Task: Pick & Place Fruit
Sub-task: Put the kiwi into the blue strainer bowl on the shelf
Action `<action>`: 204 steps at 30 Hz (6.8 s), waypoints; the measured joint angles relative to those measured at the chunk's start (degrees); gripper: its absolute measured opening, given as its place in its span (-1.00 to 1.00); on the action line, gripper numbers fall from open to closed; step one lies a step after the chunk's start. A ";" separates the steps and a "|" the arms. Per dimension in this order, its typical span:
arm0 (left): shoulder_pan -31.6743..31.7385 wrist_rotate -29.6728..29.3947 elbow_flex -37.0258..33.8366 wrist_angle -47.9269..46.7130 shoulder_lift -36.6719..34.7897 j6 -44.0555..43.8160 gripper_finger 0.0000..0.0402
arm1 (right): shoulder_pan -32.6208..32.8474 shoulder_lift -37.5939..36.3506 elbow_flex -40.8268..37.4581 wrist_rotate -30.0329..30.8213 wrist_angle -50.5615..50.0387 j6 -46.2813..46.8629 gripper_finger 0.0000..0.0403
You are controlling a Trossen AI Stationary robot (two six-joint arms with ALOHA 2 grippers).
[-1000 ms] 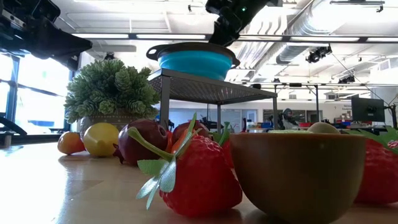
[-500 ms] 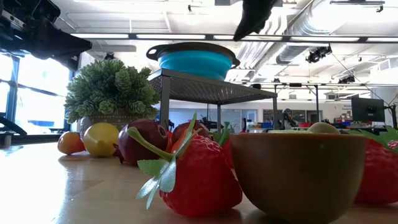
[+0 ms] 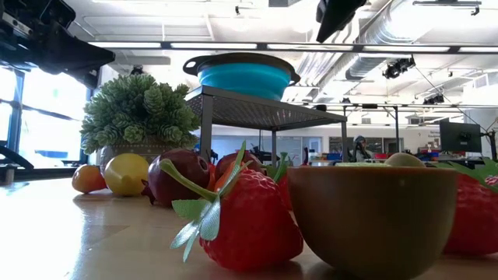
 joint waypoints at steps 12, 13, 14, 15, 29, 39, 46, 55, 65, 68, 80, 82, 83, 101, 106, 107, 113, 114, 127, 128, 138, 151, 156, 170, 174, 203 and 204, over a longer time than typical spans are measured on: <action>0.02 -0.01 0.00 0.00 0.00 0.00 -1.00 | 3.91 0.01 -4.92 0.07 -1.04 9.36 -0.98; 0.00 0.00 0.00 0.00 0.00 0.00 -1.00 | 4.11 -0.04 -6.04 0.35 -1.04 10.87 -0.98; 0.01 0.01 0.00 0.00 0.00 0.00 -1.00 | 4.31 -0.13 -7.22 0.75 -0.96 12.38 -0.98; 0.02 0.01 0.00 0.00 0.00 0.00 -1.00 | 4.48 -0.22 -8.41 0.90 -0.84 13.86 -0.98; 0.00 -0.01 -0.02 -3.26 0.00 0.03 -1.00 | 8.57 -0.31 -14.95 1.17 -0.61 39.30 -0.98; 0.01 0.01 -0.02 -5.41 0.00 -0.24 -1.00 | 13.11 -0.31 -14.95 7.16 -1.46 60.16 -0.98; 0.01 0.11 0.12 -6.45 0.00 -0.24 -1.00 | 16.78 -0.31 -14.97 8.63 -7.46 80.22 -0.98; 0.01 0.09 0.13 -6.63 0.00 -0.26 -1.00 | 19.51 -0.17 -14.97 7.06 -7.31 81.20 -0.98; 0.01 0.05 0.09 -6.49 0.00 0.30 -1.00 | 19.57 -0.15 -14.97 -1.04 -1.14 78.63 -0.98; 0.01 0.04 0.09 -6.48 0.00 0.33 -1.00 | 19.59 -0.14 -14.97 1.66 0.58 73.07 -0.98; 0.00 -0.04 0.04 -6.45 0.00 0.43 -1.00 | 17.93 -0.11 -14.97 8.11 0.24 87.92 -0.85; 0.01 -0.04 0.04 -6.45 0.00 0.44 -1.00 | 17.45 -0.11 -14.97 8.15 0.03 88.50 -0.72; 0.00 -0.04 0.04 -6.44 0.00 0.43 -1.00 | 17.25 -0.11 -14.97 8.26 -0.02 88.59 -0.65; 0.02 -0.04 0.00 -6.45 0.00 0.44 -1.00 | 16.93 -0.11 -15.03 16.50 -1.34 88.58 0.42; 0.00 -0.04 0.00 -6.44 0.00 0.42 -1.00 | 16.93 0.72 -15.03 16.54 -4.53 96.68 0.51; 0.00 -0.04 0.00 -6.45 0.00 0.44 -1.00 | 17.02 1.12 -15.03 16.53 -5.67 98.12 0.52; 0.00 -0.02 0.00 -6.48 -0.02 0.43 -1.00 | 17.43 5.77 -15.05 15.47 -8.33 102.26 0.50; 0.00 -0.02 0.00 -6.49 -0.02 0.43 -1.00 | 17.43 6.49 -15.05 15.45 -8.24 103.05 0.50; 0.02 -0.02 0.00 -6.54 -0.02 0.42 -1.00 | 17.04 15.01 -15.05 12.93 -10.21 110.68 0.48; 0.02 -0.02 0.00 -6.54 -0.02 0.42 -1.00 | 17.04 15.83 -15.05 12.82 -10.25 110.95 0.48; 0.01 0.01 0.00 -6.62 -0.02 0.42 -1.00 | 17.04 20.55 -15.05 11.55 -10.27 112.69 0.48; 0.02 0.01 0.00 -6.69 -0.02 0.42 -1.00 | 17.03 20.50 -19.20 15.01 -3.17 114.42 0.48; 0.01 0.01 0.00 -6.71 -0.02 0.42 -1.00 | 17.04 20.50 -23.83 16.09 1.55 118.04 0.48; 0.01 0.01 0.00 -6.75 -0.02 0.42 -1.00 | 17.04 20.50 -26.09 15.96 3.94 118.58 0.39; 0.01 0.01 0.00 -6.78 -0.02 0.42 -1.00 | 17.04 20.50 -26.09 16.00 3.92 118.56 0.26; 0.02 0.01 0.00 -6.79 -0.02 0.42 -1.00 | 17.04 20.48 -26.09 14.47 3.20 114.58 0.12; 0.00 0.01 0.00 -6.79 -0.02 0.42 -1.00 | 17.04 20.48 -26.09 14.44 3.20 114.14 0.12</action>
